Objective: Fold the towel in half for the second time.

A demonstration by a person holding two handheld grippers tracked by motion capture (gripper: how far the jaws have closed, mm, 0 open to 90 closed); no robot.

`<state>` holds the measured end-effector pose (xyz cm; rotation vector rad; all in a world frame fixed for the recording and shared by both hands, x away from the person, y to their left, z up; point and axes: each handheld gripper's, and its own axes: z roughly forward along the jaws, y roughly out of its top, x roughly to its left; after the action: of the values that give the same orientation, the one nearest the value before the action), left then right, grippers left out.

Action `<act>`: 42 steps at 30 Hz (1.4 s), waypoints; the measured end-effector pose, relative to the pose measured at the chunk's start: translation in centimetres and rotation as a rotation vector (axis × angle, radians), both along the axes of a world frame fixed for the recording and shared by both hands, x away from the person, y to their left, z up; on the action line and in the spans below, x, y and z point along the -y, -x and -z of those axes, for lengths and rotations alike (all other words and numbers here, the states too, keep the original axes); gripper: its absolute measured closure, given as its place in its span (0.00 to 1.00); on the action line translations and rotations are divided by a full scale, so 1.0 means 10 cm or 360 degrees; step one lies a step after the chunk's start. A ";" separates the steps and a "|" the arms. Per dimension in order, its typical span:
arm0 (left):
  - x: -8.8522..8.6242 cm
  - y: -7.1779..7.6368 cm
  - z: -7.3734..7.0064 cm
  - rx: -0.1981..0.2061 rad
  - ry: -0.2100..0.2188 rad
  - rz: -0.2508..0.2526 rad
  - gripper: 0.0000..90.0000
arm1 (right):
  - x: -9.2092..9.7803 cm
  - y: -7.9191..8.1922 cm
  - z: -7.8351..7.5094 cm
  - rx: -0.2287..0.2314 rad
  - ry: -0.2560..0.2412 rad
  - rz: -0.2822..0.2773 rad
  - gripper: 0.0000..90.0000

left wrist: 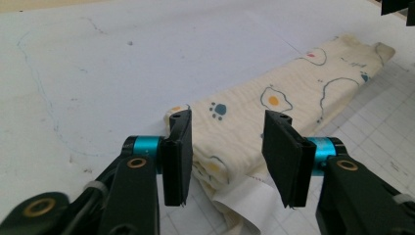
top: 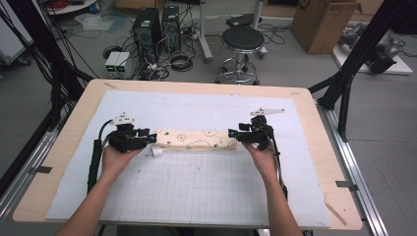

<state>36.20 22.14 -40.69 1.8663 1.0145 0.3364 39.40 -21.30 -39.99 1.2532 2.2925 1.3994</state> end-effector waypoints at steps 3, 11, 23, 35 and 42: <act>-0.01 0.06 -0.02 0.0016 -0.0014 0.0024 0.55 | 0.01 0.06 -0.01 0.0008 -0.0032 -0.0007 0.37; -0.08 0.19 -0.03 0.0044 -0.0006 0.0053 0.50 | 0.02 0.18 -0.01 0.0024 -0.0003 -0.0022 0.29; -0.24 0.44 0.02 0.0084 0.0012 0.0058 0.43 | 0.07 0.39 0.04 0.0072 0.0020 -0.0037 0.19; -0.33 0.70 0.12 0.0113 -0.0006 0.0063 0.39 | 0.12 0.68 0.14 0.0137 0.0109 -0.0032 0.13; -0.37 0.83 0.14 0.0106 -0.0007 0.0063 0.37 | 0.17 0.83 0.15 0.0162 0.0120 -0.0018 0.13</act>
<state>27.89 25.79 -42.06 1.8643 0.9310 0.3752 31.12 -23.01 -41.48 1.1222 2.2649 1.3352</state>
